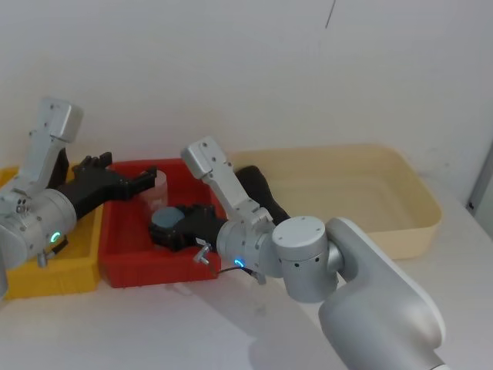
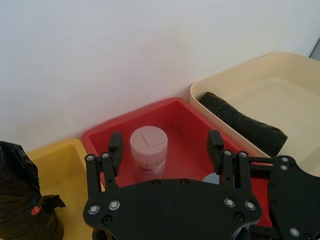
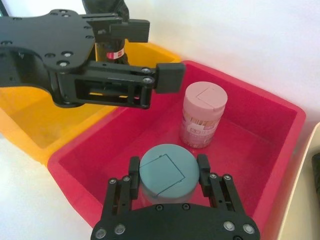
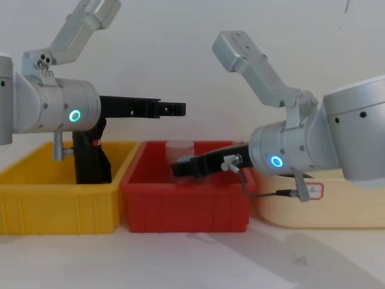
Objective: Pick up the garbage bag with the one hand and transfer it to the other hand.
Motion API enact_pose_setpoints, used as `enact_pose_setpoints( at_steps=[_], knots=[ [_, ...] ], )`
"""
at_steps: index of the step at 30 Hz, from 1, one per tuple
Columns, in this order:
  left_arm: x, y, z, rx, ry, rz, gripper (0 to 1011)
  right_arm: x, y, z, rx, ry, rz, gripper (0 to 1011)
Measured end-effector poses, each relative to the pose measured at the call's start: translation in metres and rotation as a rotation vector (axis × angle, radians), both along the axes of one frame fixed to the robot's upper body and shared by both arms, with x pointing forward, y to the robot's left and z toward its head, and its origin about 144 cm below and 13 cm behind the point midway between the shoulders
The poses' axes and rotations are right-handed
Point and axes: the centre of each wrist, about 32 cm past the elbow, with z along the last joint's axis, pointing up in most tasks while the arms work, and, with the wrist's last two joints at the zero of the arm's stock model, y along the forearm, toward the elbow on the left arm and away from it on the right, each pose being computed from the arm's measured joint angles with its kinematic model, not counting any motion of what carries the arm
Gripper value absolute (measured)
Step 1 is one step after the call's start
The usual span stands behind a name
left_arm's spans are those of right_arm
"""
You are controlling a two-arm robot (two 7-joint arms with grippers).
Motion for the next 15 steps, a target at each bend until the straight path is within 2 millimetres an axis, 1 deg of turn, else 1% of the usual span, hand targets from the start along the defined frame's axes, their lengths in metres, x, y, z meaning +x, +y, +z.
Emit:
enact_pose_setpoints(
  at_steps=[6, 15],
  knots=[
    [0.0, 0.0, 0.0, 0.0, 0.0, 0.0, 1001, 0.0, -0.004, 0.005, 0.025, 0.012, -0.011, 666],
    [0.0, 0.0, 0.0, 0.0, 0.0, 0.0, 1001, 0.003, -0.022, 0.025, 0.098, 0.002, -0.062, 666]
  ],
)
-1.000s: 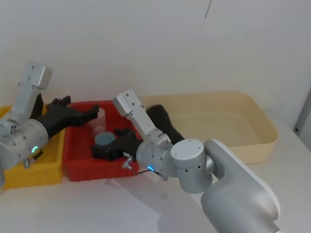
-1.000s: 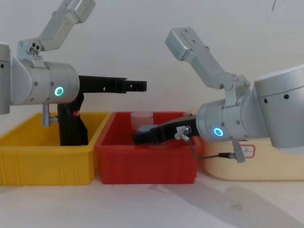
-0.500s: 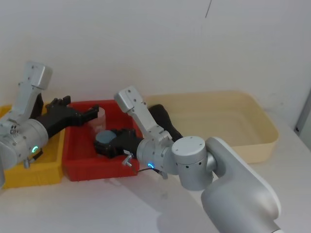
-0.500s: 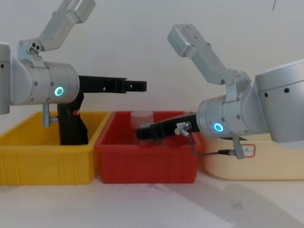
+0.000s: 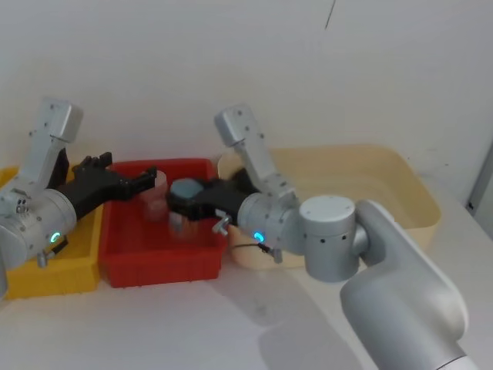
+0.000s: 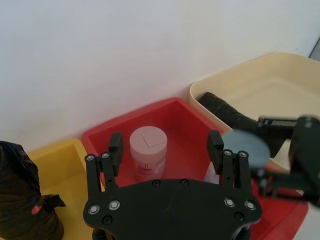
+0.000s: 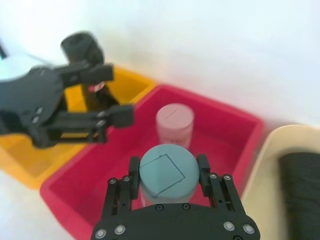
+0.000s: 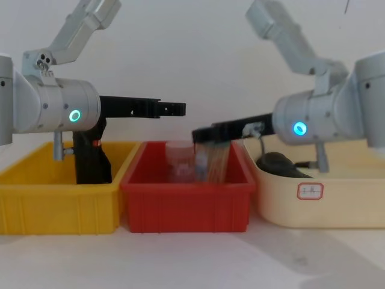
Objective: Pick up the garbage bag with the one hand and transfer it to the other hand.
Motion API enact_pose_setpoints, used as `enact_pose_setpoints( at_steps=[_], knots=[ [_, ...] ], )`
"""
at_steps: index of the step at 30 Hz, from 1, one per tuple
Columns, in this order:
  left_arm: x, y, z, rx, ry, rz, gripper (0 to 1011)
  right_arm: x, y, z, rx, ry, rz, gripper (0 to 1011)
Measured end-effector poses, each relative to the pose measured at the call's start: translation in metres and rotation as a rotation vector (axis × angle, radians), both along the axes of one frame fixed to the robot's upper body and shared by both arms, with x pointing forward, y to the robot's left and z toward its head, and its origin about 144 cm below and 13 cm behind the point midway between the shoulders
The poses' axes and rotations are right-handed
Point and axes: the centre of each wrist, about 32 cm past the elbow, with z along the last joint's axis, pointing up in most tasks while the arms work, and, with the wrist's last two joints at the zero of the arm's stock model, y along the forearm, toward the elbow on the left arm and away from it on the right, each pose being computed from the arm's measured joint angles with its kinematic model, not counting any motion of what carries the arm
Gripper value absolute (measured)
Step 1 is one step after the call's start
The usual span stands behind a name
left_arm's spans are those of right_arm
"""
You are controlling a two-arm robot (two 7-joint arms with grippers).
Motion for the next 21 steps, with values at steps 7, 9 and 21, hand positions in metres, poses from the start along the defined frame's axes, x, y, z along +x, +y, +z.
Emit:
enact_pose_setpoints(
  at_steps=[7, 9, 21],
  knots=[
    [0.0, 0.0, 0.0, 0.0, 0.0, 0.0, 1001, 0.003, -0.02, 0.017, 0.055, -0.023, -0.06, 666],
    [0.0, 0.0, 0.0, 0.0, 0.0, 0.0, 1001, 0.003, -0.027, 0.021, 0.071, -0.026, -0.076, 666],
    [0.0, 0.0, 0.0, 0.0, 0.0, 0.0, 1001, -0.001, -0.06, 0.031, 0.129, -0.009, -0.131, 669]
  ],
)
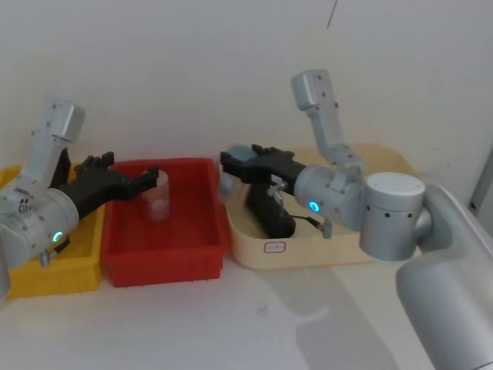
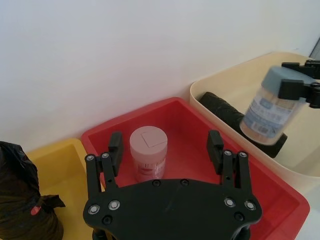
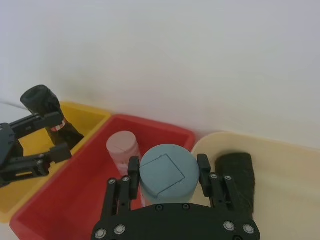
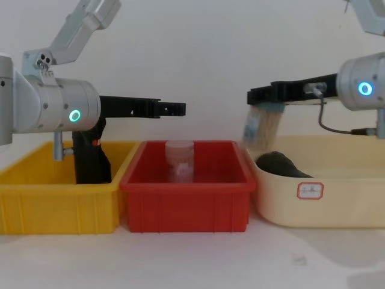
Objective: Pick up the garbage bag with the one hand and transfer it to the other hand.
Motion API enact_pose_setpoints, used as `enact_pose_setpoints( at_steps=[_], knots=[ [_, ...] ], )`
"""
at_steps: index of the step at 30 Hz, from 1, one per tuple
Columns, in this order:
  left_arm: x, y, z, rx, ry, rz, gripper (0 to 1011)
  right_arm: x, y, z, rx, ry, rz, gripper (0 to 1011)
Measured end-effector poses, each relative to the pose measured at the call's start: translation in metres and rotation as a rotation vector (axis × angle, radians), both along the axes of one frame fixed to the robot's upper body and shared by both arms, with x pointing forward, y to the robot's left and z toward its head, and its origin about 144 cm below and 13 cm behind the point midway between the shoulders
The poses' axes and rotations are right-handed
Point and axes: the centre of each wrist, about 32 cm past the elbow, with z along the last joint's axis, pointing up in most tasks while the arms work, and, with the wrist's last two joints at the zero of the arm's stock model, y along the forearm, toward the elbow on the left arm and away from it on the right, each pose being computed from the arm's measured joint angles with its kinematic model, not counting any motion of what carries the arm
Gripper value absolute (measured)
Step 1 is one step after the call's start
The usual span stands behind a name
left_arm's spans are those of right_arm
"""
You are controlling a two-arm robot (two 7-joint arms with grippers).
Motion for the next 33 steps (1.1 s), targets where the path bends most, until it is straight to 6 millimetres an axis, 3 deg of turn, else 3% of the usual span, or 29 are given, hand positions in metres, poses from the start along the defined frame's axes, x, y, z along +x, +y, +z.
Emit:
enact_pose_setpoints(
  at_steps=[9, 12, 25, 33],
  knots=[
    [0.0, 0.0, 0.0, 0.0, 0.0, 0.0, 1001, -0.005, -0.012, -0.005, 0.004, 0.014, -0.006, 949],
    [0.0, 0.0, 0.0, 0.0, 0.0, 0.0, 1001, -0.006, -0.011, -0.005, 0.005, 0.01, -0.008, 991],
    [0.0, 0.0, 0.0, 0.0, 0.0, 0.0, 1001, -0.011, -0.002, -0.011, 0.031, -0.087, -0.023, 1001],
    [0.0, 0.0, 0.0, 0.0, 0.0, 0.0, 1001, -0.028, 0.001, -0.027, 0.103, -0.174, -0.008, 1001]
  ],
)
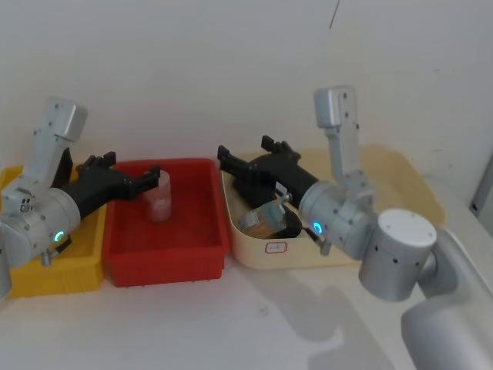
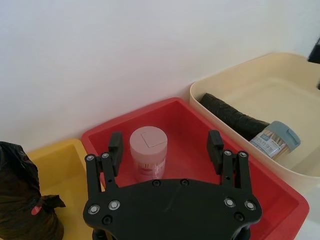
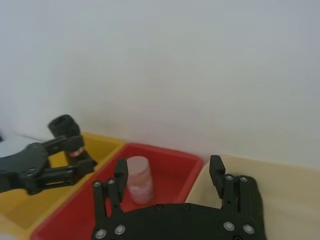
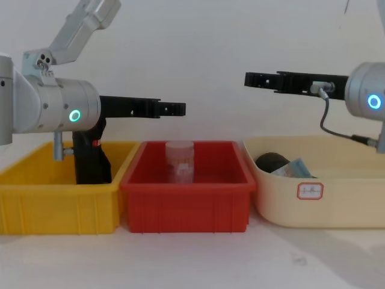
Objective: Pick up the garbage bag with the one hand and transfer it to the other hand.
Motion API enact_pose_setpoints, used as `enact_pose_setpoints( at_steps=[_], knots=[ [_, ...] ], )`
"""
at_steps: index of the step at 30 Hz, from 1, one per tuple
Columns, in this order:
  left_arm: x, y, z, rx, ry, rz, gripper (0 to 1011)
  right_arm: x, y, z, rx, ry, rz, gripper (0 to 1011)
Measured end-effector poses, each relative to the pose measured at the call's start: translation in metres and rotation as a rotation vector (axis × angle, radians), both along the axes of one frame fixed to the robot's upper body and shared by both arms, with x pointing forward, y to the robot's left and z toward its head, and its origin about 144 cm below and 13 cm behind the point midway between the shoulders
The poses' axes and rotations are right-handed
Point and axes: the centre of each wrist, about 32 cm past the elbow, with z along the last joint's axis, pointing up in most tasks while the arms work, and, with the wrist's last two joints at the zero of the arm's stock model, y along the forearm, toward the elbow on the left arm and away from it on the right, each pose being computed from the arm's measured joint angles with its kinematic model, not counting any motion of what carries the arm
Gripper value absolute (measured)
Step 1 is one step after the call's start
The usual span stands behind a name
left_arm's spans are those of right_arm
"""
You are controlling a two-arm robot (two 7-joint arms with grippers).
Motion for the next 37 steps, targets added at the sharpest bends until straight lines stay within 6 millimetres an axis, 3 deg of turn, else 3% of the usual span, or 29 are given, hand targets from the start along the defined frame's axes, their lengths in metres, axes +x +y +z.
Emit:
enact_pose_setpoints(
  at_steps=[15, 37],
  knots=[
    [0.0, 0.0, 0.0, 0.0, 0.0, 0.0, 1001, -0.024, -0.001, -0.021, 0.066, -0.082, 0.051, 1000],
    [0.0, 0.0, 0.0, 0.0, 0.0, 0.0, 1001, -0.033, -0.001, -0.028, 0.088, -0.111, 0.067, 1001]
  ],
)
